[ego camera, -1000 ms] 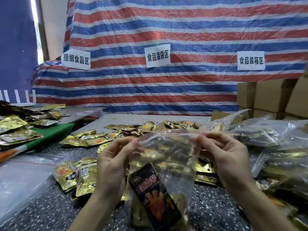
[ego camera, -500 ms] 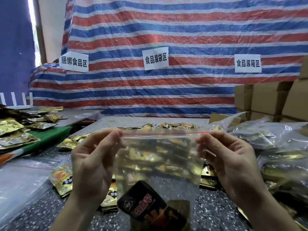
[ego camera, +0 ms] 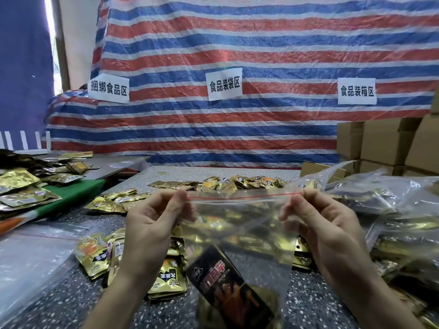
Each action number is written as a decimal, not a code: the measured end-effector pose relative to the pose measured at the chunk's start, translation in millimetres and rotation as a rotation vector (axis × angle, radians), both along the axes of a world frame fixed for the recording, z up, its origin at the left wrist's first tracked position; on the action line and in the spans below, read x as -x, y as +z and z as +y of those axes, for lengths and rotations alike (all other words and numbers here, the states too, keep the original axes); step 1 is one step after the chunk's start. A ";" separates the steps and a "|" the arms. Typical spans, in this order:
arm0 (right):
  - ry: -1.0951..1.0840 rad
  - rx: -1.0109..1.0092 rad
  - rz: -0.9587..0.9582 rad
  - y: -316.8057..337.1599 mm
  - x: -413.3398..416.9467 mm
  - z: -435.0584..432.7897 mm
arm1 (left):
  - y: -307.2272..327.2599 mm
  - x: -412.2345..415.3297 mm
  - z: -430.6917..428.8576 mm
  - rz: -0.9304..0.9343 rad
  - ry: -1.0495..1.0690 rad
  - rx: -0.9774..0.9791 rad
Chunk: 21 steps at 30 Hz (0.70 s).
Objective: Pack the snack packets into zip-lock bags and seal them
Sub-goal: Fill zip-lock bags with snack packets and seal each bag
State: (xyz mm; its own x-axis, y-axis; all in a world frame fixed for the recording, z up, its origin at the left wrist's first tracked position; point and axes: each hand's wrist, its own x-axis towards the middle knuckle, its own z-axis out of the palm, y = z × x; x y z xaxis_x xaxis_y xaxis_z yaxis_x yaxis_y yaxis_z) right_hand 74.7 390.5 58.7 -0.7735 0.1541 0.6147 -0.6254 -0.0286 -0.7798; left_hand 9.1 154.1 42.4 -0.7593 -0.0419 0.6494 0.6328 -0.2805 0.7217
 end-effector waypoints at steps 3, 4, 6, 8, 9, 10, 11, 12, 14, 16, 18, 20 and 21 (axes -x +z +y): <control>0.011 0.017 0.005 -0.1 -0.3 -1.4 | -3.0 1.9 1.3 0.051 0.083 0.071; 0.020 0.025 0.000 0.0 -0.2 -1.9 | -3.8 2.2 1.5 0.058 0.102 0.077; 0.046 0.053 -0.024 -0.4 0.5 -2.1 | -4.6 2.2 1.1 0.058 0.117 0.064; 0.062 0.066 -0.054 -0.7 1.4 -2.0 | -5.2 2.6 0.4 0.058 0.117 0.036; 0.067 0.059 -0.066 -0.9 1.8 -2.0 | -5.3 2.6 -0.1 0.068 0.122 0.029; 0.071 0.046 -0.074 -1.0 2.1 -1.8 | -5.6 2.3 -0.1 0.084 0.129 0.028; 0.077 0.030 -0.078 -0.9 2.1 -1.9 | -5.8 1.7 0.0 0.102 0.135 0.029; 0.081 0.009 -0.074 -0.6 1.5 -2.1 | -6.2 1.1 0.1 0.121 0.138 0.031; 0.077 -0.035 -0.055 -0.1 0.2 -3.2 | -6.0 -0.6 -0.2 0.148 0.128 0.023; 0.061 -0.039 -0.031 -0.1 -0.2 -3.9 | -5.1 -1.8 -1.6 0.144 0.107 -0.013; 0.022 -0.029 -0.011 -1.1 0.9 -4.1 | -4.2 -1.6 -2.2 0.138 0.101 -0.042; -0.034 -0.020 -0.005 -2.1 1.6 -4.9 | -4.6 -3.0 0.0 0.161 0.103 -0.032; -0.061 -0.007 -0.008 -2.3 1.1 -5.3 | -4.8 -4.4 1.4 0.178 0.112 -0.021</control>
